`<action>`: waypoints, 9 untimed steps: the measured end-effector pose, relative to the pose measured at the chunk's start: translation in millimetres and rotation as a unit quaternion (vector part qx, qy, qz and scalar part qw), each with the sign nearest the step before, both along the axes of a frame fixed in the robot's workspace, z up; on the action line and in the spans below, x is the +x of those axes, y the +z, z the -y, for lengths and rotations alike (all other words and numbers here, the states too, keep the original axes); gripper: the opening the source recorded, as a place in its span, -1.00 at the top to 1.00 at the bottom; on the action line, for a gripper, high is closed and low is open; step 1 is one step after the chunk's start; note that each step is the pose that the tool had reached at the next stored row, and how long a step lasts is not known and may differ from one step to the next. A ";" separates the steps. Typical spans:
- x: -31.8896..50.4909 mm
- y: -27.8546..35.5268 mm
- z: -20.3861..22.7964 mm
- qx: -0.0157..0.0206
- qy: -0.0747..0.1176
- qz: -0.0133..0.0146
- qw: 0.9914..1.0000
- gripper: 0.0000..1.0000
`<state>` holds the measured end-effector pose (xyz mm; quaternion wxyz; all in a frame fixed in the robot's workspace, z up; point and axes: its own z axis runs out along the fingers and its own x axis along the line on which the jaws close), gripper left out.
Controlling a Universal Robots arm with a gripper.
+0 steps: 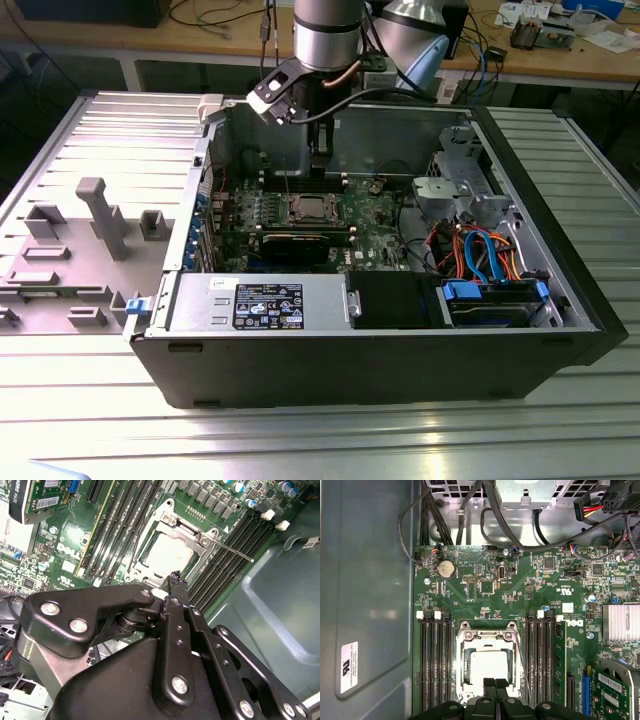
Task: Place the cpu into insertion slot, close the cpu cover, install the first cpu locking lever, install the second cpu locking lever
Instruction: 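Install the first cpu locking lever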
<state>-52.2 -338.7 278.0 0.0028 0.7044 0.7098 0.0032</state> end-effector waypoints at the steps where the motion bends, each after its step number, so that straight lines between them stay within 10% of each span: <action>1: 0.0 1.8 0.0 0.000 0.000 0.000 1.000 0.79; 9: 0.0 5.1 -0.1 0.000 0.028 0.000 1.000 0.79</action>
